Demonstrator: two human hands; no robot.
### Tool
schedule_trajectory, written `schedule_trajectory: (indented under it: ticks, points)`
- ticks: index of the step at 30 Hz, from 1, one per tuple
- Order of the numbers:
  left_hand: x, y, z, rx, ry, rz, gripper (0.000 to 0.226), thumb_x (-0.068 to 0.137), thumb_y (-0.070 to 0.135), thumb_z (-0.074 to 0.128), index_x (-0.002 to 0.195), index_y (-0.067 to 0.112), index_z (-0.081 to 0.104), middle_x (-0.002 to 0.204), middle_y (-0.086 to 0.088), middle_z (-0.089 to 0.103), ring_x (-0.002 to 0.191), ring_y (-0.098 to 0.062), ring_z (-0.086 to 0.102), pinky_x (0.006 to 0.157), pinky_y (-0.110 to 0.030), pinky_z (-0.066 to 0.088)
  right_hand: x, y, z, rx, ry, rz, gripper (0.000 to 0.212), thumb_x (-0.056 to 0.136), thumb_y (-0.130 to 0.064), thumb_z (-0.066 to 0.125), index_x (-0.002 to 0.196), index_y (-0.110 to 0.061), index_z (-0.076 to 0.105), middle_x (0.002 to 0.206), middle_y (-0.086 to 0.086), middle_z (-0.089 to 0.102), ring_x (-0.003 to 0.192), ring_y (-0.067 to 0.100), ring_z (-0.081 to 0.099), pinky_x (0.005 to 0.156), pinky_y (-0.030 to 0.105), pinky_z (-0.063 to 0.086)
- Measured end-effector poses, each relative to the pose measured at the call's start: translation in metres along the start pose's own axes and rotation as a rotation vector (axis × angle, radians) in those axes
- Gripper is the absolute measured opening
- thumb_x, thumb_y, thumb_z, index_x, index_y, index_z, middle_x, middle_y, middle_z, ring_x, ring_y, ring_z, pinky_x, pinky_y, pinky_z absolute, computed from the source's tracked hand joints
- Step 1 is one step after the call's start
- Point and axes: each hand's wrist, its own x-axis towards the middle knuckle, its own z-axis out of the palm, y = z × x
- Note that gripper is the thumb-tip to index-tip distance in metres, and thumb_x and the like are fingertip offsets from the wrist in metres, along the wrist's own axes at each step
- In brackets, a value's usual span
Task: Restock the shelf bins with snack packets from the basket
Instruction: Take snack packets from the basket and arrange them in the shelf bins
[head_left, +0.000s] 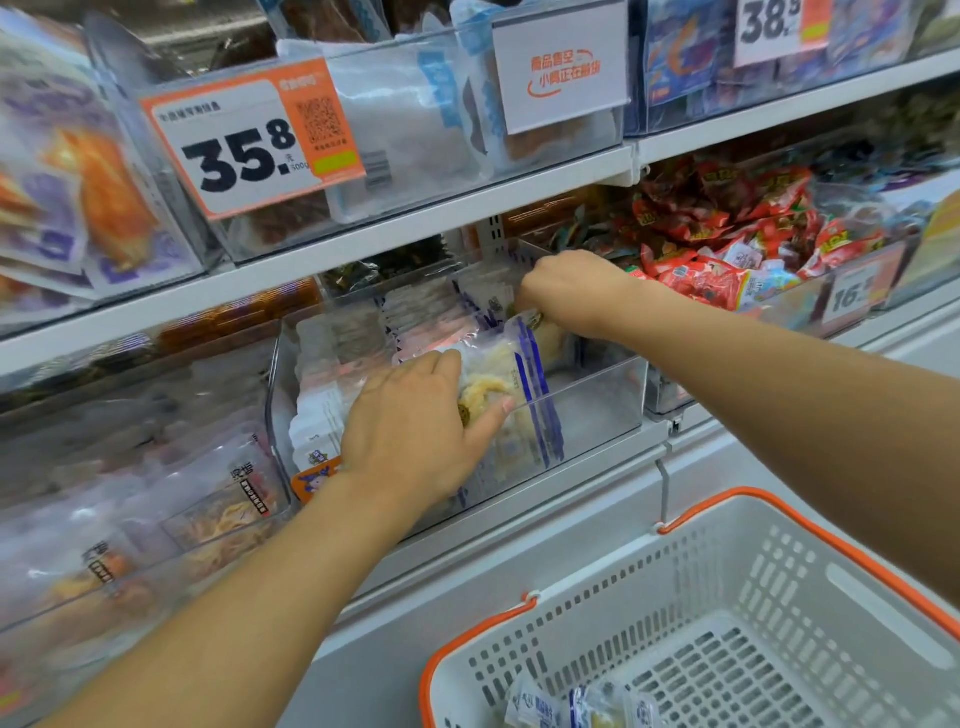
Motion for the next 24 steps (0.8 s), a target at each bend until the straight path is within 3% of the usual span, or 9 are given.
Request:
schedule_trajectory:
  ticks: [4, 8, 12, 18, 20, 22, 24]
  points:
    - [0.001, 0.0, 0.001, 0.015, -0.007, 0.003, 0.05, 0.092, 0.071, 0.033, 0.099, 0.024, 0.046, 0.104, 0.002, 0.06, 0.095, -0.021, 0.056, 0.069, -0.032, 0.03, 0.003, -0.004, 0.011, -0.005, 0.016, 0.028, 0.042, 0.091, 0.001, 0.053, 0.13, -0.015, 0.058, 0.12, 0.014, 0.064, 0.108, 0.035, 0.063, 0.085, 0.04, 0.048]
    - [0.001, -0.001, 0.002, 0.016, -0.022, -0.01, 0.057, 0.091, 0.073, 0.031, 0.109, 0.023, 0.052, 0.108, 0.002, 0.06, 0.097, -0.021, 0.057, 0.072, -0.033, 0.035, 0.007, -0.006, 0.021, -0.029, 0.055, 0.077, 0.052, 0.089, -0.002, 0.057, 0.139, -0.01, 0.046, 0.139, 0.018, 0.05, 0.131, 0.036, 0.046, 0.103, 0.048, 0.041]
    - [0.001, 0.0, 0.001, -0.008, -0.032, -0.027, 0.066, 0.09, 0.073, 0.031, 0.126, 0.021, 0.051, 0.118, 0.0, 0.06, 0.107, -0.022, 0.056, 0.084, -0.036, 0.043, 0.002, -0.005, 0.022, -0.08, 0.107, 0.108, 0.056, 0.086, 0.0, 0.059, 0.139, -0.009, 0.043, 0.14, 0.019, 0.045, 0.13, 0.037, 0.043, 0.099, 0.047, 0.042]
    - [0.004, 0.003, -0.003, -0.112, 0.079, 0.032, 0.064, 0.093, 0.063, 0.044, 0.14, 0.02, 0.046, 0.136, 0.0, 0.056, 0.125, -0.021, 0.05, 0.105, -0.038, 0.037, -0.01, -0.002, 0.01, 0.027, 0.155, 0.126, 0.055, 0.083, -0.005, 0.069, 0.134, -0.013, 0.048, 0.135, 0.014, 0.048, 0.125, 0.034, 0.045, 0.094, 0.044, 0.044]
    - [0.006, 0.006, -0.005, -0.203, 0.198, 0.13, 0.049, 0.094, 0.053, 0.051, 0.13, 0.02, 0.055, 0.125, 0.002, 0.061, 0.116, -0.019, 0.055, 0.1, -0.038, 0.041, -0.019, -0.001, 0.003, 0.114, 0.213, 0.111, 0.039, 0.085, -0.013, 0.068, 0.122, -0.015, 0.056, 0.121, 0.009, 0.054, 0.114, 0.03, 0.051, 0.084, 0.039, 0.044]
    - [0.004, 0.011, -0.008, -0.317, 0.267, 0.318, 0.027, 0.094, 0.042, 0.056, 0.109, 0.021, 0.063, 0.099, 0.005, 0.064, 0.092, -0.015, 0.057, 0.082, -0.036, 0.048, -0.033, -0.002, -0.004, 0.223, 0.327, 0.088, 0.009, 0.085, -0.024, 0.065, 0.091, -0.019, 0.061, 0.095, 0.003, 0.058, 0.091, 0.026, 0.056, 0.068, 0.034, 0.04]
    - [0.001, 0.02, -0.006, -0.4, 0.235, 0.484, 0.016, 0.093, 0.038, 0.058, 0.089, 0.022, 0.063, 0.077, 0.011, 0.057, 0.069, -0.009, 0.05, 0.064, -0.034, 0.047, -0.053, -0.004, -0.018, 0.395, 0.298, 0.012, 0.025, 0.078, -0.028, 0.061, 0.058, -0.019, 0.049, 0.062, 0.003, 0.05, 0.06, 0.023, 0.046, 0.055, 0.032, 0.036]
